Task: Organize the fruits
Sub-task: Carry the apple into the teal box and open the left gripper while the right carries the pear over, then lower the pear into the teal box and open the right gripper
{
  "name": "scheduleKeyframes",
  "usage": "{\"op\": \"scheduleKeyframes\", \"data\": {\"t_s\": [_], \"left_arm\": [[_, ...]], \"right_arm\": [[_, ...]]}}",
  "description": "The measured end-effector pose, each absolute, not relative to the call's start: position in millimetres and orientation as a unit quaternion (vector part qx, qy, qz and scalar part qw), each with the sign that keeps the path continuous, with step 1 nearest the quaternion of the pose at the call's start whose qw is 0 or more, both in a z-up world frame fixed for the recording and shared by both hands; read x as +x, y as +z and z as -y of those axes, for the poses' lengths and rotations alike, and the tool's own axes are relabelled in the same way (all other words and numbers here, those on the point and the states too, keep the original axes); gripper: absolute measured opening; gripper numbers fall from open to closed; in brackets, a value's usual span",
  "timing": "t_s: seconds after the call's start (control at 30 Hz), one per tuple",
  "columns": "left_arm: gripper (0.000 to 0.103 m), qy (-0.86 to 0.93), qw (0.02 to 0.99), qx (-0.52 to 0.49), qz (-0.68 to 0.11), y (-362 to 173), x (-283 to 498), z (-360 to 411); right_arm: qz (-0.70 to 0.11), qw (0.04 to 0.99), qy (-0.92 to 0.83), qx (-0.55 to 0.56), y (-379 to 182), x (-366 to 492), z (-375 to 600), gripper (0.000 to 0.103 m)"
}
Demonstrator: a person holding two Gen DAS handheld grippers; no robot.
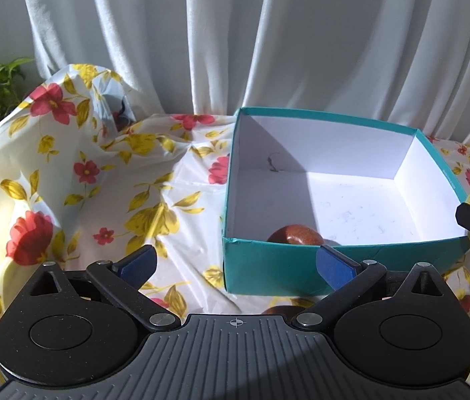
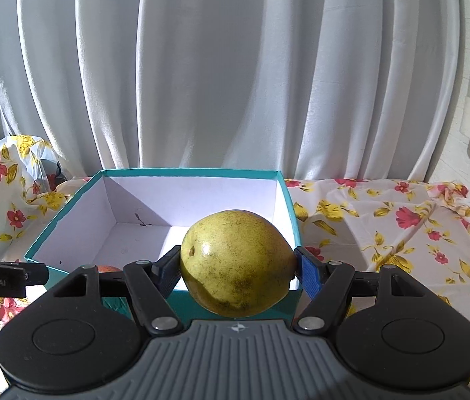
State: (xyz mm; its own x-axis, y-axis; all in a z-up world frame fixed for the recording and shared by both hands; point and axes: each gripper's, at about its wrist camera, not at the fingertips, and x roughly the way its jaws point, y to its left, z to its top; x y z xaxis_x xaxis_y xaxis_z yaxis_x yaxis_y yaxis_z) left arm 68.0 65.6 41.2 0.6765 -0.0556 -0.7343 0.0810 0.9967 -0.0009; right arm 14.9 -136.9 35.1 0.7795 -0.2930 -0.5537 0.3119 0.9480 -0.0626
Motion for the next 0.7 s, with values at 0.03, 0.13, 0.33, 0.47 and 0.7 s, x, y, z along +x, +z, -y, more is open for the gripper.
{"op": "scheduleKeyframes", "data": {"t_s": [0.03, 0.13, 0.33, 0.47, 0.7], "left_arm": [[0.103, -0.036, 0.915, 0.016, -0.402, 40.4, 67.3, -65.6], [0.103, -0.037, 0.913, 0.016, -0.405, 38.7, 67.3, -65.4], [0.103, -0.037, 0.914, 0.018, -0.404, 37.7, 62.7, -68.1], [0.103, -0.035, 0.918, 0.010, -0.396, 38.6, 59.4, -74.7], [0.103, -0.029, 0.913, 0.004, -0.406, 32.6, 60.2, -81.2]], "right_arm": [[-0.291, 0.943, -0.159, 0.014, 34.3, 17.3, 136.4, 0.071], [-0.293, 0.943, -0.155, 0.010, 30.6, 26.4, 136.2, 0.071], [-0.303, 0.940, -0.156, 0.009, 10.3, 51.0, 146.0, 0.071], [-0.319, 0.933, -0.164, 0.013, -3.4, 60.9, 152.5, 0.071], [-0.346, 0.923, -0.167, 0.000, -18.4, 72.5, 153.9, 0.071]]}}
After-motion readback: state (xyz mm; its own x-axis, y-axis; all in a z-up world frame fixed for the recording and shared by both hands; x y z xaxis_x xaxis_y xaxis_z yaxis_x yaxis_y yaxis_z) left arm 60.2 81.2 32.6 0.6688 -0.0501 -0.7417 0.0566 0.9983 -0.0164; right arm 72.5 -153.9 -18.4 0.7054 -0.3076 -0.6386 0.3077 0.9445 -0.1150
